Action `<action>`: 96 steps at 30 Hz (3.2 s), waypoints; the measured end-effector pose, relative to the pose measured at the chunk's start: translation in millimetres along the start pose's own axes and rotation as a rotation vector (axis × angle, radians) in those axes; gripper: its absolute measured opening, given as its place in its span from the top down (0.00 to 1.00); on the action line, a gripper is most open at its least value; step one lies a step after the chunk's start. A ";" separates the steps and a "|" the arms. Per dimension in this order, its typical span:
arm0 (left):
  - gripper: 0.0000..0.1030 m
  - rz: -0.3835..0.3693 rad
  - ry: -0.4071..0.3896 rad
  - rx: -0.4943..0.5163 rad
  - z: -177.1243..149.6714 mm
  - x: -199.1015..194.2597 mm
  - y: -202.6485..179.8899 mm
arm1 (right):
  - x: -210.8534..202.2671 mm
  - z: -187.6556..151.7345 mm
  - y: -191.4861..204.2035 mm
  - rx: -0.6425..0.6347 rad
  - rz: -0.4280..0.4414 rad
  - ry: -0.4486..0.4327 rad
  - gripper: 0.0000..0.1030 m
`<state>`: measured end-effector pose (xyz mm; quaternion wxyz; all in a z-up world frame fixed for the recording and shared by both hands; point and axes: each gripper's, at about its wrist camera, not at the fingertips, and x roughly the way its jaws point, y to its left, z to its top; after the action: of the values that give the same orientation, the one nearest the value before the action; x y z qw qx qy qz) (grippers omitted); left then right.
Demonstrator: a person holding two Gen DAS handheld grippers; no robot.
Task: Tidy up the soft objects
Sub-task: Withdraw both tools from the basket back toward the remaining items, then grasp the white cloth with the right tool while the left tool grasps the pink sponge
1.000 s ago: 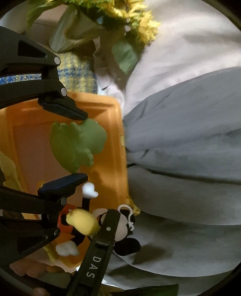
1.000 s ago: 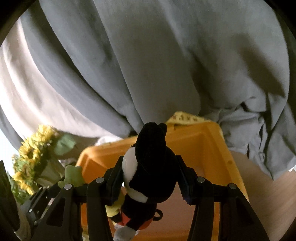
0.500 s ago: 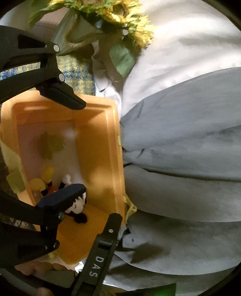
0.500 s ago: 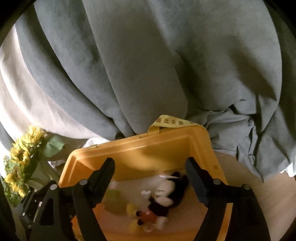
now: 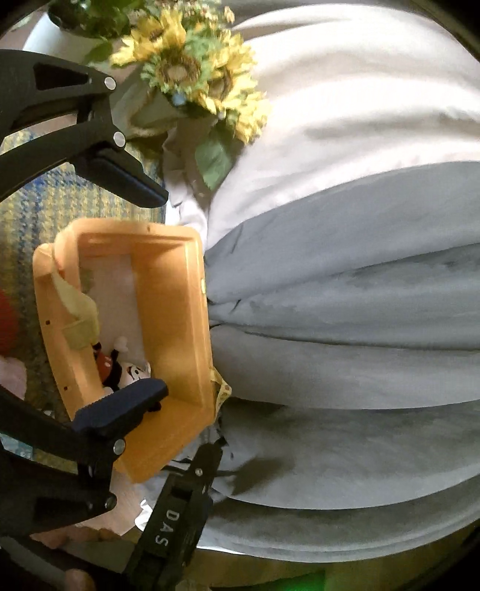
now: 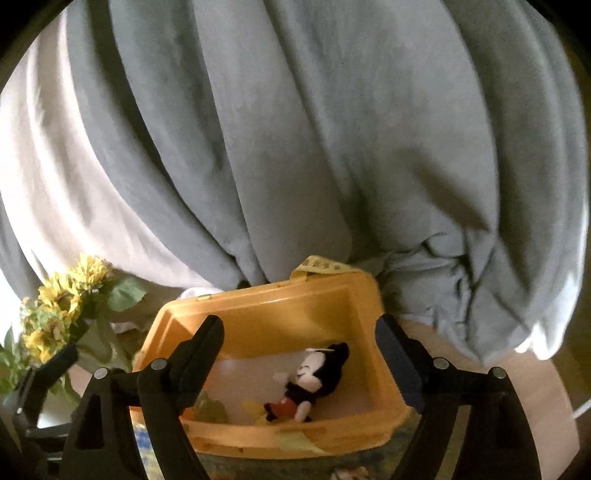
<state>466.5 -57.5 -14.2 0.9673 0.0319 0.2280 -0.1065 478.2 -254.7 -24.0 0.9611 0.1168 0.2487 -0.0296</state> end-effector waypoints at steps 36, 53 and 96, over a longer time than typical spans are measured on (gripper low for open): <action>0.01 -0.024 0.034 0.054 -103.7 -130.0 -51.0 | -163.5 -112.3 -30.7 -0.065 -0.147 -0.067 0.12; 0.01 -0.038 0.150 0.087 -157.9 -122.1 -63.0 | -152.2 -166.0 -45.7 -0.059 -0.129 0.111 0.12; 0.24 -0.187 0.347 0.098 -232.7 -35.4 -75.7 | -69.8 -256.3 -55.0 -0.136 -0.070 0.340 0.41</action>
<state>317.8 -98.9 -207.4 0.8967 0.0756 0.3879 -0.1995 290.2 -246.9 -219.3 0.9093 0.0460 0.4127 -0.0259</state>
